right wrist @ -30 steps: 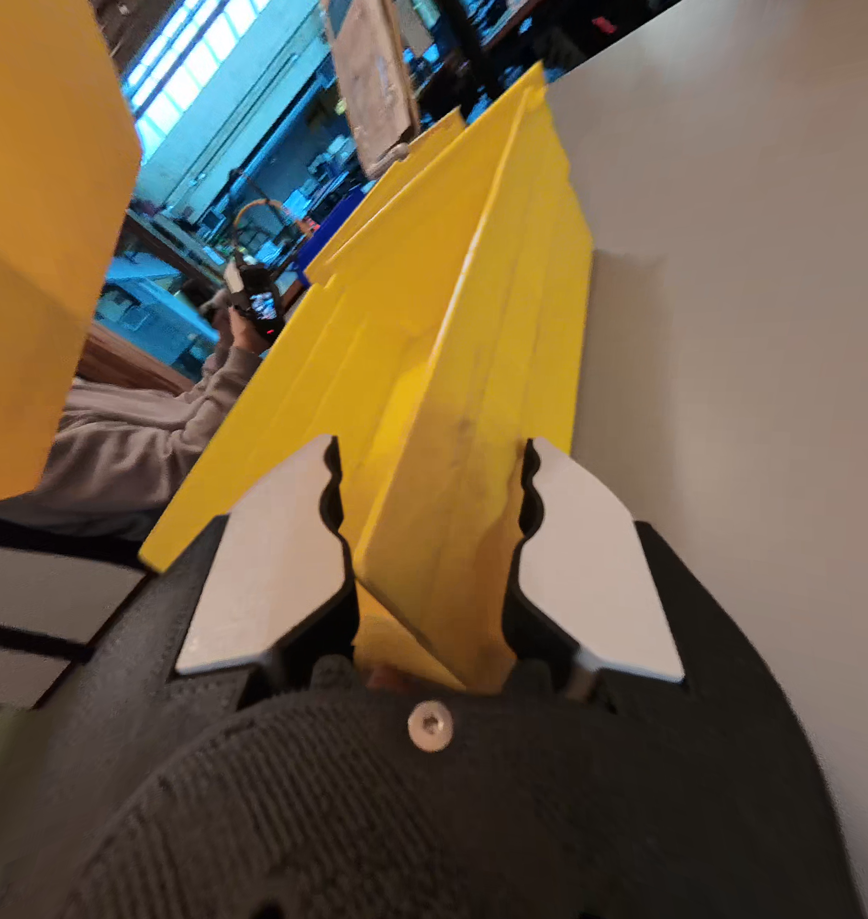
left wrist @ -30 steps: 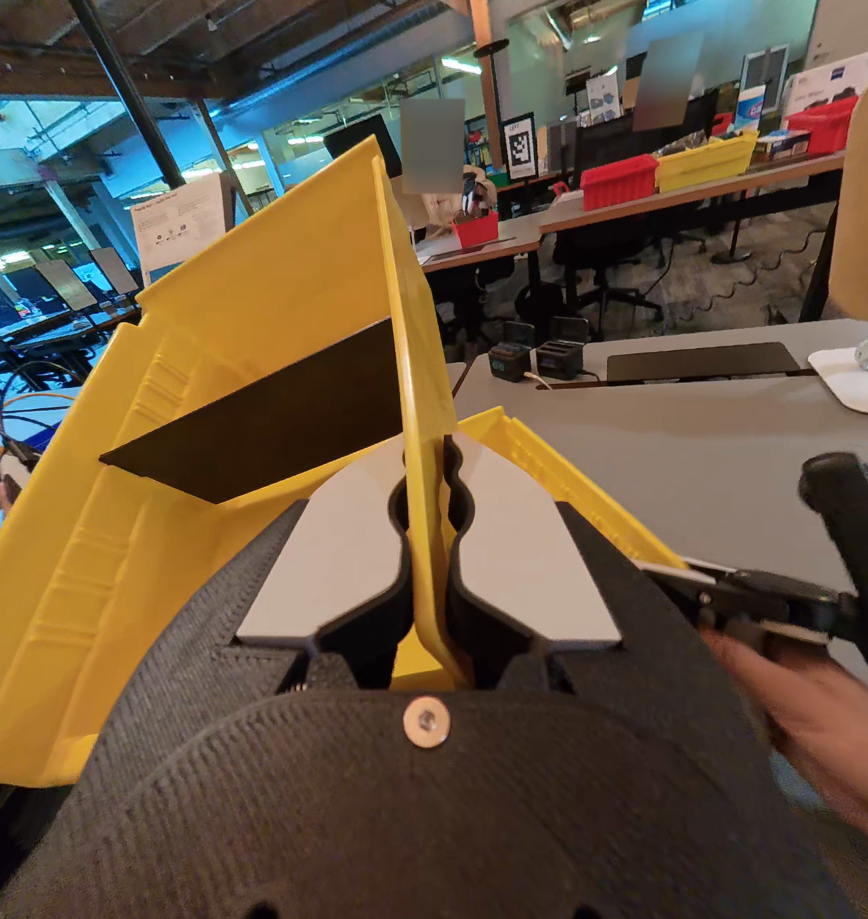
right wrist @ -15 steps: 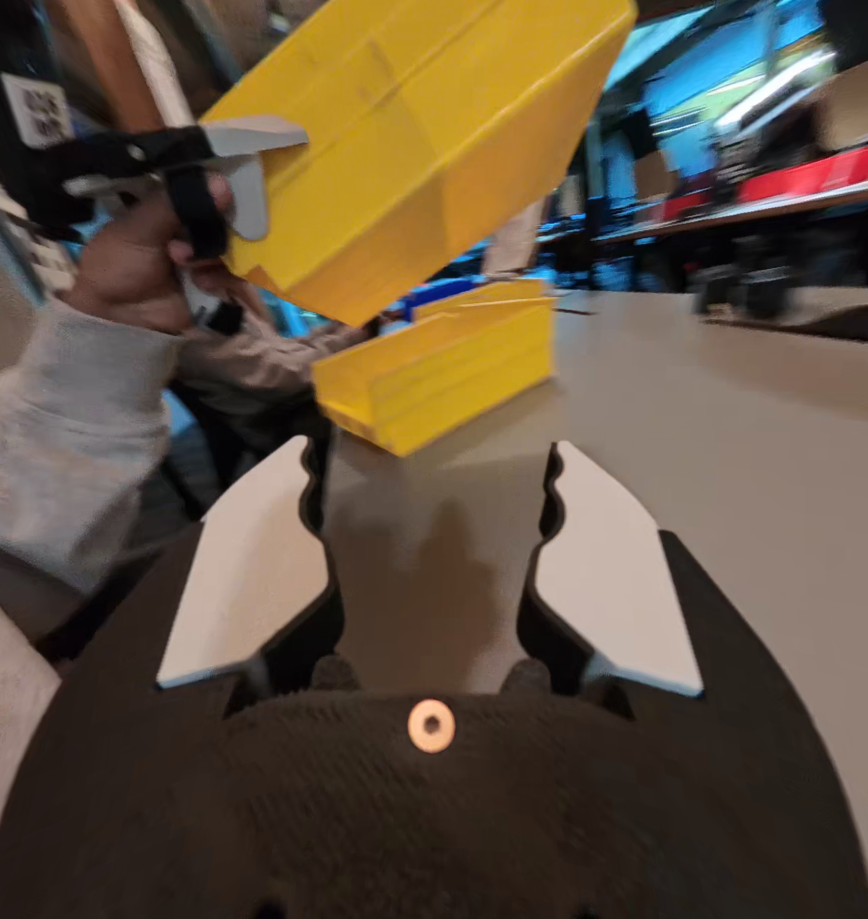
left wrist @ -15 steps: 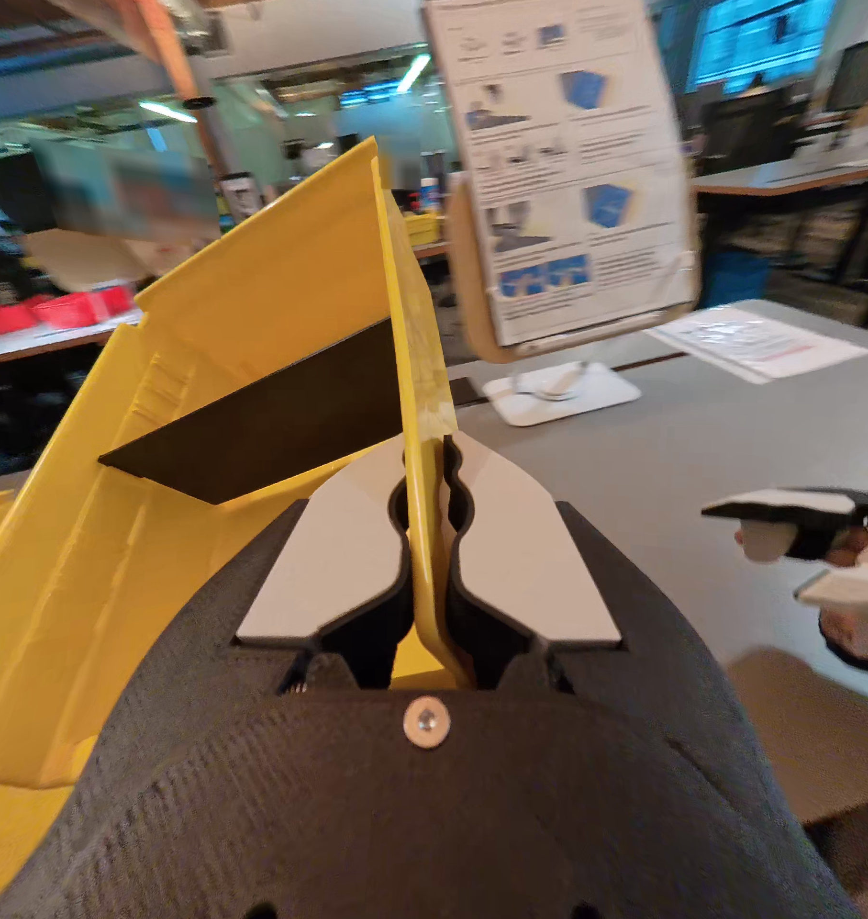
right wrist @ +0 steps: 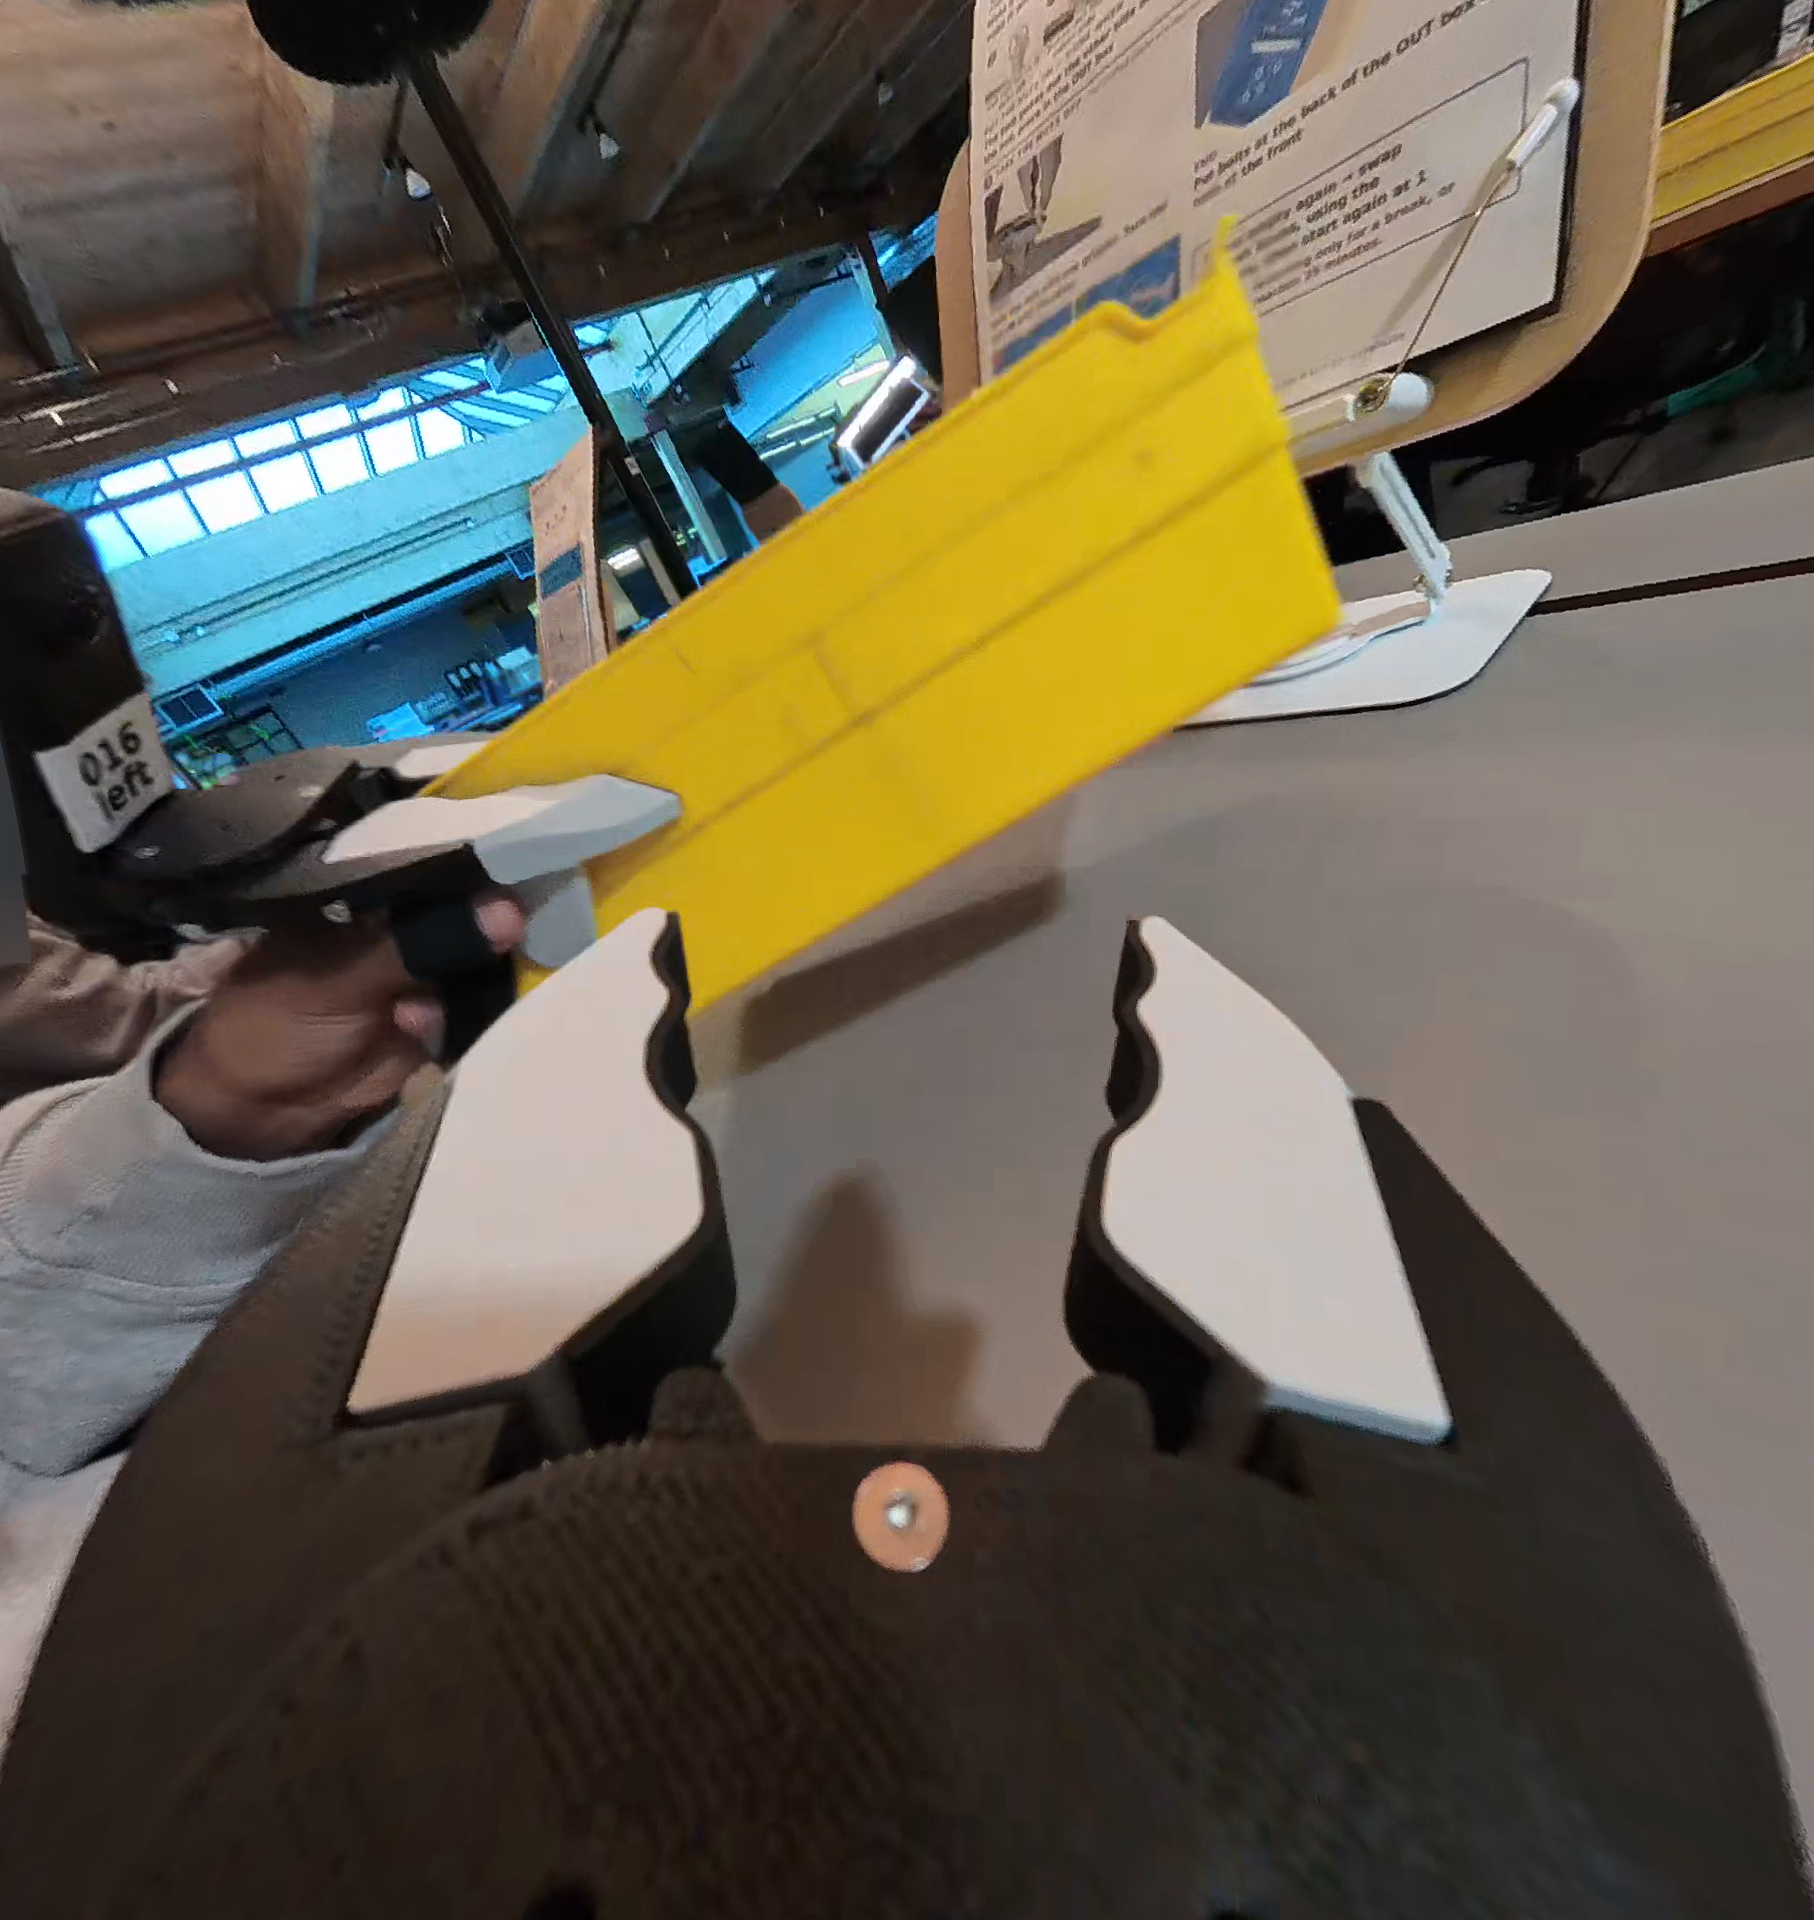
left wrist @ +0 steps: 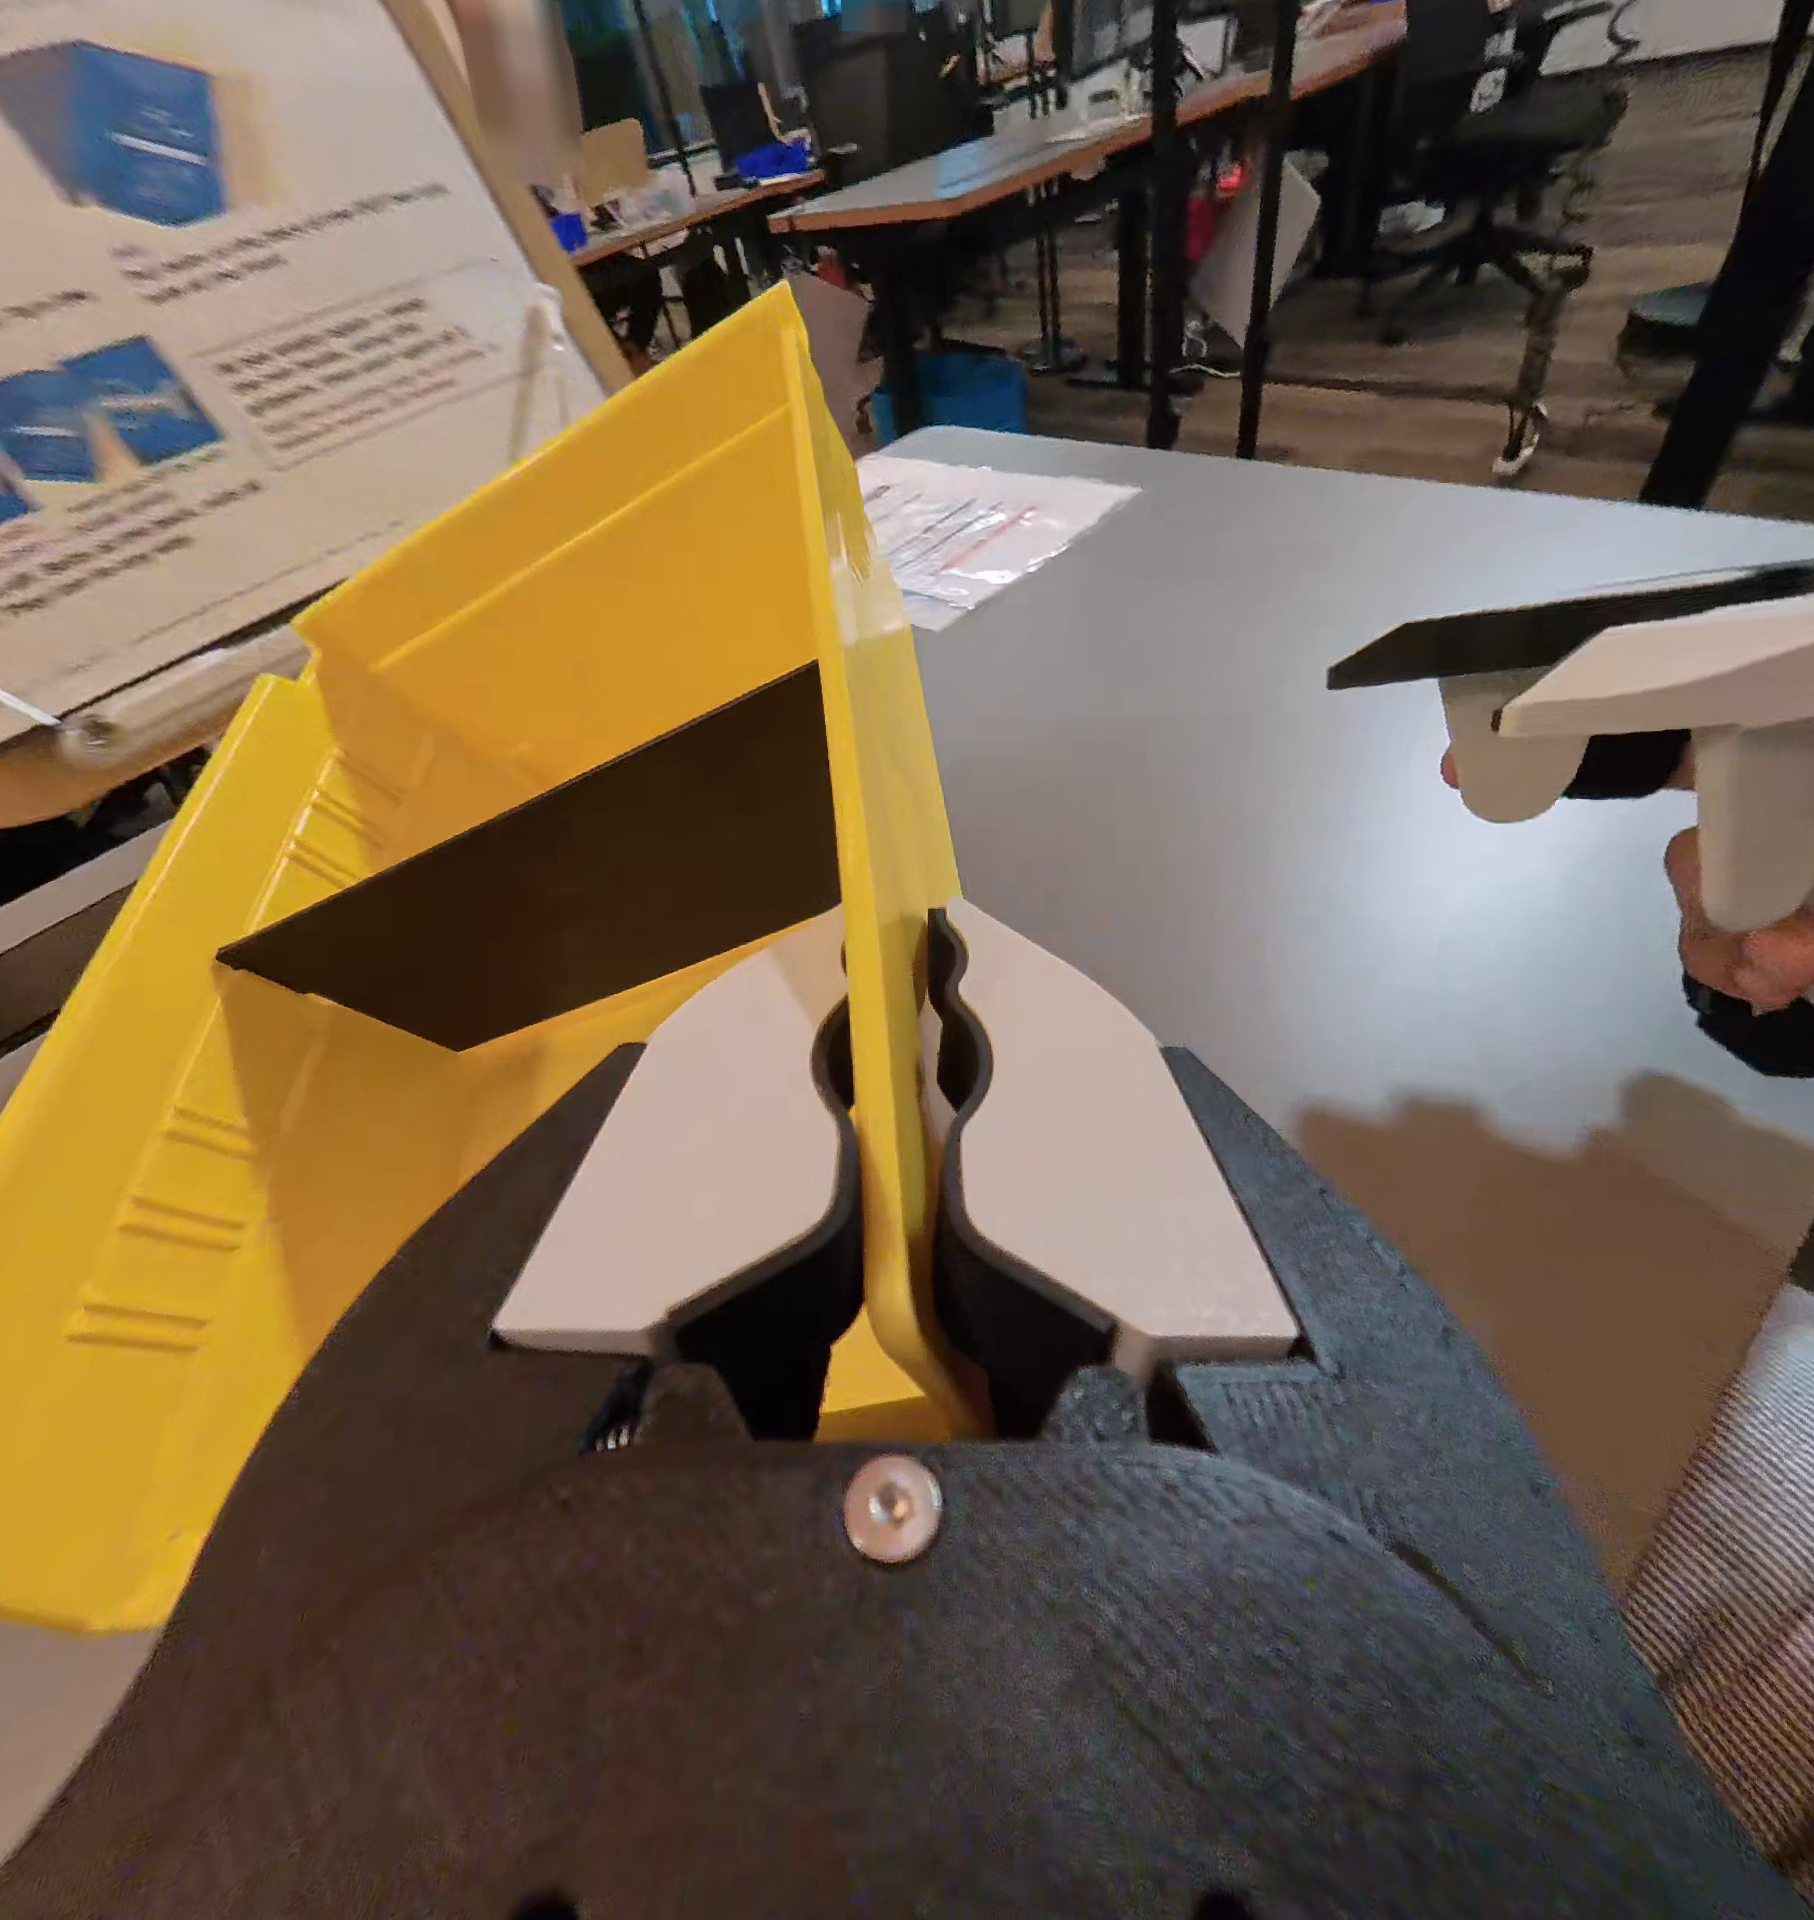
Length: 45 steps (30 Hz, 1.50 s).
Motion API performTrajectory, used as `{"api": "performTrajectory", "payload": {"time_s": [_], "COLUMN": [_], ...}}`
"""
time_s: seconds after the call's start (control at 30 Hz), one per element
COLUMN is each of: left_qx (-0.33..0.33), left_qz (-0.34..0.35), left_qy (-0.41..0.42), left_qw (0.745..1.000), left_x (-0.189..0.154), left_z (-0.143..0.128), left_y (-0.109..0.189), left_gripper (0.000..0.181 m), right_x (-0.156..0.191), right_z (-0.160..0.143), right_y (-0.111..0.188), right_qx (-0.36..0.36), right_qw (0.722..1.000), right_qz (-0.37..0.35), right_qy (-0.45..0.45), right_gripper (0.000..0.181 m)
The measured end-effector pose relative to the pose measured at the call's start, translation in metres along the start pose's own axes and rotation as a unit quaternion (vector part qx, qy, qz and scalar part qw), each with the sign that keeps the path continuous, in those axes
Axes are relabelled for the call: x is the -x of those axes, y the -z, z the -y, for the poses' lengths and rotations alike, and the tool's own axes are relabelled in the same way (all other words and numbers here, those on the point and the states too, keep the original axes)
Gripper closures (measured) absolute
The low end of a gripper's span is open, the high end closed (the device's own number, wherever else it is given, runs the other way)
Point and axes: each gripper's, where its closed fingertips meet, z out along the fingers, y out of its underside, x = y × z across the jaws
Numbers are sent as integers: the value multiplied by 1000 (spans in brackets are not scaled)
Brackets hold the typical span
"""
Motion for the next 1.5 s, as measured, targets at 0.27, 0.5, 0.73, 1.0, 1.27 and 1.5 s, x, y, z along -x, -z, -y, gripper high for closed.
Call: {"api": "performTrajectory", "payload": {"time_s": [0.27, 0.5, 0.73, 1.0, 1.27, 1.5], "left_qx": [15, 66, 66, 71, 68, 53], "left_qz": [-36, -67, -87, -223, 24, -83], "left_qy": [-33, -62, -46, 75, 82, 128], "left_qw": [999, 994, 993, 969, 994, 987], "left_x": [-36, -70, -85, -85, 130, 73], "left_z": [-20, -40, -36, -16, -61, -80], "left_y": [-49, -81, -93, -31, -41, -56], "left_gripper": [174, 175, 174, 110, 105, 156], "right_x": [4, -1, -5, -7, 4, 7], "right_z": [-5, -1, -2, -1, -18, -34], "right_y": [1, 1, 1, 3, -7, -15], "right_qx": [14, 4, 10, 12, 61, 86], "right_qw": [998, 999, 997, 996, 985, 984], "right_qz": [-14, -32, -45, -52, -54, -78], "right_qy": [54, 34, 59, 69, 153, 137], "right_gripper": [97, 96, 92, 87, 84, 81]}}
